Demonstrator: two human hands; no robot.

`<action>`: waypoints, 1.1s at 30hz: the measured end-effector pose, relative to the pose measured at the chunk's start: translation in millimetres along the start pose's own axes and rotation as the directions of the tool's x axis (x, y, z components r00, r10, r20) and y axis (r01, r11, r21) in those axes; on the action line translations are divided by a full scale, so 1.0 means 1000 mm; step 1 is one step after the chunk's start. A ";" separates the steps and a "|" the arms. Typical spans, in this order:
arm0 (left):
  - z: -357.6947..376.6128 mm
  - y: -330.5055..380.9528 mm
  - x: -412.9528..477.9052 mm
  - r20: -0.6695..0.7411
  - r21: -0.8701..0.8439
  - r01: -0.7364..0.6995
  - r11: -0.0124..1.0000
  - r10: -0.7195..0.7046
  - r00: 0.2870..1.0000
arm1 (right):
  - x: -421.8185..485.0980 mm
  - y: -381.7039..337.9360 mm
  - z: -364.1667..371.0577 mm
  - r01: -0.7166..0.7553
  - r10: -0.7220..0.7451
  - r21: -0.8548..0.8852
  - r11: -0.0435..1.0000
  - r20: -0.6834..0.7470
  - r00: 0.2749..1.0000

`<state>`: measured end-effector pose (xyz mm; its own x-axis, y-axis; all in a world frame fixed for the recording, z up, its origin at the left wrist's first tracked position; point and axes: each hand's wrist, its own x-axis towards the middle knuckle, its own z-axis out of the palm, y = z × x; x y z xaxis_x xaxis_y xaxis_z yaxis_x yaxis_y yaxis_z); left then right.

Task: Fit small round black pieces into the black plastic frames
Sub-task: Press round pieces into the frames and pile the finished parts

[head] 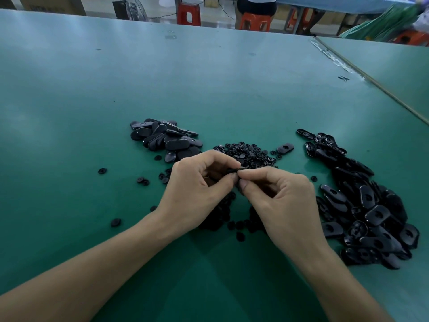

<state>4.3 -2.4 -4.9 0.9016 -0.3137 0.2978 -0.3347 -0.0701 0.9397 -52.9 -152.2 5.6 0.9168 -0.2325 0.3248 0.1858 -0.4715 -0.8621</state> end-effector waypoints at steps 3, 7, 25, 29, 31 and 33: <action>0.001 -0.001 0.000 -0.030 0.010 -0.006 1.000 0.006 1.000 | -0.001 -0.001 -0.001 0.059 -0.059 -0.040 0.997 0.002 0.998; 0.002 0.000 -0.002 0.004 0.009 -0.017 1.000 0.017 1.000 | 0.003 0.001 -0.008 0.089 -0.092 -0.084 0.992 -0.026 0.995; -0.002 0.001 -0.002 0.055 -0.086 0.044 0.995 -0.040 0.998 | 0.010 0.012 -0.020 -0.116 0.091 0.139 0.984 0.169 0.981; -0.001 0.002 0.000 0.062 -0.074 0.059 0.996 -0.055 0.997 | 0.011 0.012 -0.021 -0.127 0.101 0.122 0.984 0.197 0.975; -0.001 0.001 0.000 0.058 -0.074 0.063 0.995 -0.059 0.997 | 0.012 0.012 -0.021 -0.134 0.106 0.128 0.983 0.201 0.974; -0.001 0.000 0.000 0.056 -0.063 0.065 0.996 -0.062 0.997 | 0.013 0.013 -0.021 -0.142 0.117 0.131 0.981 0.182 0.976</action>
<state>4.5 -1.4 -4.3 0.9038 -0.3611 0.2295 -0.2575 -0.0308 0.9658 -46.3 -178.7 6.7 0.9812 -0.1271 0.1454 0.0986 -0.3179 -0.9430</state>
